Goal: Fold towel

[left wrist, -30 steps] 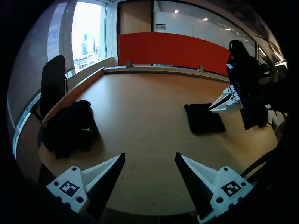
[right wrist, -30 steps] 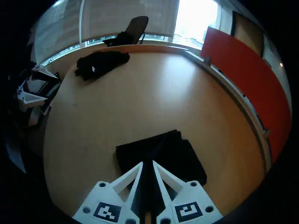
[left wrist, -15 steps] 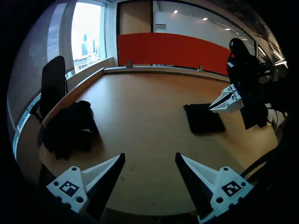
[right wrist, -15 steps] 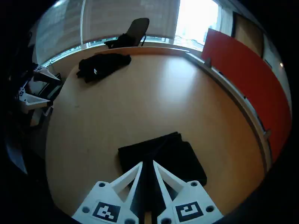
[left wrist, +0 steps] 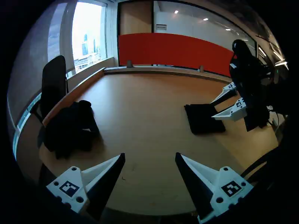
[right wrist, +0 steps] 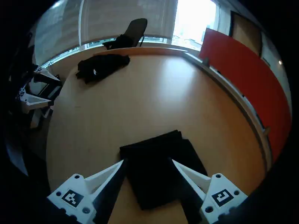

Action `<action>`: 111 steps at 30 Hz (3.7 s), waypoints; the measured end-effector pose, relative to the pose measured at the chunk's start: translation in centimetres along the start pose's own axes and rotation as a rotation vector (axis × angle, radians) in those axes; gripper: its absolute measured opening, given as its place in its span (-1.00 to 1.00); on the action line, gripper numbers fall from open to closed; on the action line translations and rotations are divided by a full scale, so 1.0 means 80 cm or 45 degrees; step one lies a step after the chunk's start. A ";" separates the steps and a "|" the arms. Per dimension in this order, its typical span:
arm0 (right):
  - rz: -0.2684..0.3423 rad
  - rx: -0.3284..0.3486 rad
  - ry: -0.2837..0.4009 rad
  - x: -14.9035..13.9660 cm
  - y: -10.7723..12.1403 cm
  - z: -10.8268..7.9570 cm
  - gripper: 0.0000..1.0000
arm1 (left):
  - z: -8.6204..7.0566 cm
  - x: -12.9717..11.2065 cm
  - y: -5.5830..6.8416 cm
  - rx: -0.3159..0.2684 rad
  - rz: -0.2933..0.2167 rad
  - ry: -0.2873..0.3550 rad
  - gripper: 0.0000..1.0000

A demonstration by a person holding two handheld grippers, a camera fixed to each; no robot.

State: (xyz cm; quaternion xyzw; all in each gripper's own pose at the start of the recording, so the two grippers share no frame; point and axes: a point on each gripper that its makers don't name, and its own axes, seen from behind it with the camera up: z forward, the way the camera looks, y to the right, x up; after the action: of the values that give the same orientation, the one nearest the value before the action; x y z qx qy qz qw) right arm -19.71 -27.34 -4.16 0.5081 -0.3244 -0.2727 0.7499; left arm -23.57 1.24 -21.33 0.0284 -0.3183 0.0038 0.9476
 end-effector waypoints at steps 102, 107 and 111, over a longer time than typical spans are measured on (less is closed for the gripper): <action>0.155 -0.280 0.076 0.006 0.062 -0.076 -0.92 | 0.001 0.017 0.008 -0.047 0.033 0.028 0.99; 0.100 -0.296 0.117 0.040 0.075 -0.092 -0.92 | 0.000 0.023 0.010 -0.056 0.039 0.042 0.99; 0.073 -0.309 0.145 0.060 0.084 -0.108 -0.92 | 0.000 0.028 0.013 -0.064 0.044 0.053 0.99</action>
State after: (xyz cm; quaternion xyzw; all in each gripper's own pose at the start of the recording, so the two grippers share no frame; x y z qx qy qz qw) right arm -9.49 -23.60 0.77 0.4188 -0.2601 -0.2592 0.8305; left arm -21.80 2.28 -19.93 -0.0009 -0.2990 0.0127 0.9542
